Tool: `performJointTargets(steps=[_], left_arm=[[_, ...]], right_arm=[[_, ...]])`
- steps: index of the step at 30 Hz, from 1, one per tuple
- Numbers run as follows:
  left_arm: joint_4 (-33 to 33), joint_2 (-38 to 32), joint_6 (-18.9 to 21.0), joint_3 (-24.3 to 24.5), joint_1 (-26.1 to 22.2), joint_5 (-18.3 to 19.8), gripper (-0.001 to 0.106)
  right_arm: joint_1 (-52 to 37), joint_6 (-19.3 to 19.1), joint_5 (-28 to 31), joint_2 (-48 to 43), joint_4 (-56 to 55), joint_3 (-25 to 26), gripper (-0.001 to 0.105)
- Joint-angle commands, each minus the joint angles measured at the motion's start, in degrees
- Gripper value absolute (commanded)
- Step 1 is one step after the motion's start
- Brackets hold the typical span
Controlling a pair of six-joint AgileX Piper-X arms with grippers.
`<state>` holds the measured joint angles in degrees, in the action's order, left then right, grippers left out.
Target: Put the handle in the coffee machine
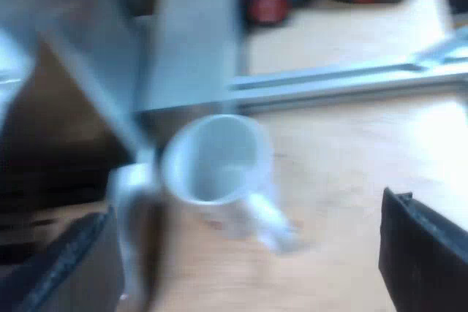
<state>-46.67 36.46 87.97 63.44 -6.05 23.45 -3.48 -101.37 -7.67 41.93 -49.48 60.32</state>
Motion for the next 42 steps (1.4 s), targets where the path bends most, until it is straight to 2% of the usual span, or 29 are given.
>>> performJointTargets(steps=[1, 5, 7, 12, 14, 20, 24, 31, 35, 37, 40, 42], left_arm=[[0.27, -1.66, 0.02, 0.51, -0.15, -2.78, 0.086], [0.27, -3.84, 0.02, 0.51, -0.15, -5.5, 0.086], [-0.04, -6.16, 0.02, 0.51, -0.15, -7.27, 0.086], [-3.96, -11.81, 0.02, 0.41, -0.15, -7.4, 0.086], [-6.09, -14.79, 0.02, -0.37, -0.15, -7.4, 0.086], [-9.88, -24.83, 0.02, -5.2, -0.15, -7.4, 0.086], [-15.3, -31.65, 0.02, -8.41, -0.15, -7.4, 0.086], [-22.89, -40.28, -1.27, -9.72, -0.15, -7.24, 0.086], [-26.02, -42.46, -1.37, -9.72, -0.15, -7.31, 0.086], [-30.14, -45.44, -2.56, -9.72, -0.15, -7.31, 0.086], [-34.11, -45.51, -2.58, -9.25, -0.15, -7.19, 0.086], [-34.08, -45.51, -2.58, -9.63, -0.15, -7.32, 0.086]], right_arm=[[-4.81, -2.8, -1.19, -1.83, -1.39, 0.67, 0.074], [-6.6, -3.0, -1.23, -4.36, -1.42, 0.67, 0.074], [-6.61, -4.46, -1.23, -7.93, -1.91, 0.45, 0.074], [-6.61, -5.5, -1.23, -12.65, -3.54, 0.11, 0.074], [-6.61, -5.49, -1.23, -17.24, -4.93, 0.11, 0.074], [-6.61, -5.49, -1.64, -25.39, -7.34, -0.64, 0.074], [-6.61, -5.49, -1.63, -32.07, -8.33, -3.66, 0.074], [-6.61, -5.53, -1.63, -44.59, -9.4, -10.59, 0.074], [-6.15, -6.34, -1.74, -44.65, -14.47, -10.62, 0.074], [-6.15, -8.03, -3.95, -45.16, -15.0, -11.31, 0.074], [-6.15, -8.07, -4.12, -45.16, -15.27, -11.35, 0.074], [-6.15, -8.07, -4.12, -45.16, -15.01, -11.48, 0.074]])
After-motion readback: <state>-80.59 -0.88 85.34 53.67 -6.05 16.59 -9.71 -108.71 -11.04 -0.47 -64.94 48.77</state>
